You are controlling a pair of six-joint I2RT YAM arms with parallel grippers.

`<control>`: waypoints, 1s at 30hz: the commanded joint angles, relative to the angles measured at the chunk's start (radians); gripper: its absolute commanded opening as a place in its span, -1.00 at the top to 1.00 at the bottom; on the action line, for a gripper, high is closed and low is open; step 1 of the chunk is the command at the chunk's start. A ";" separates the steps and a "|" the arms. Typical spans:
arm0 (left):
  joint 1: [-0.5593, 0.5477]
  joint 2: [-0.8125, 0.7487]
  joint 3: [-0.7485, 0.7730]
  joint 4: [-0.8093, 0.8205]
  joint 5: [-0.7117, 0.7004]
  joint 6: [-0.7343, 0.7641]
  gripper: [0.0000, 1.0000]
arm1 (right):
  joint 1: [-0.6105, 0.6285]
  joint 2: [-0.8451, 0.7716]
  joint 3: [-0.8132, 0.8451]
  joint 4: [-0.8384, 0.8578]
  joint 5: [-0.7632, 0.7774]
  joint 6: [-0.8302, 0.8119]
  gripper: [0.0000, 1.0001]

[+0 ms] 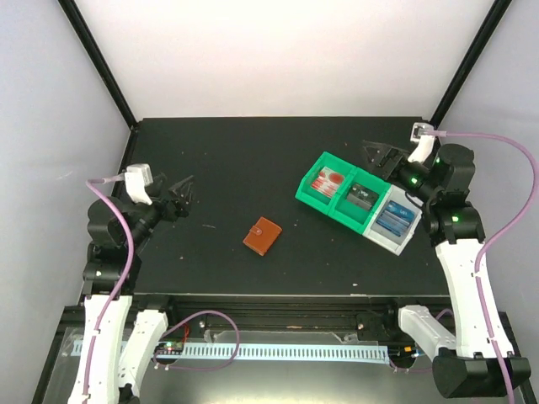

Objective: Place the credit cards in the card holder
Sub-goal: Adjust the card holder at the center of the board.

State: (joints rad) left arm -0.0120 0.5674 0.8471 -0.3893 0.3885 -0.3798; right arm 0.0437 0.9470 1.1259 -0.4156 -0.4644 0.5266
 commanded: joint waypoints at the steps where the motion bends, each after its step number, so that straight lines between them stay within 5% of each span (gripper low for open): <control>1: 0.019 -0.032 -0.030 0.061 0.106 -0.011 -0.97 | -0.002 -0.018 -0.077 0.114 -0.213 0.167 -0.93; 10: 0.028 -0.027 -0.099 0.096 0.151 -0.071 -0.98 | 0.074 -0.032 -0.339 0.269 -0.281 0.297 -0.87; 16: -0.001 0.103 -0.182 0.159 0.239 -0.127 -0.98 | 0.285 0.032 -0.456 0.298 -0.204 0.261 -0.92; 24: -0.221 0.307 -0.211 0.139 0.045 -0.186 -0.98 | 0.513 0.162 -0.477 0.238 -0.046 0.149 -0.84; 30: -0.363 0.482 -0.197 0.134 -0.107 -0.234 -0.74 | 0.593 0.263 -0.443 0.170 0.073 0.067 -0.60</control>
State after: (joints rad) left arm -0.2966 0.9730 0.6270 -0.2733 0.4171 -0.5602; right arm 0.5957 1.1511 0.6468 -0.1974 -0.5114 0.6739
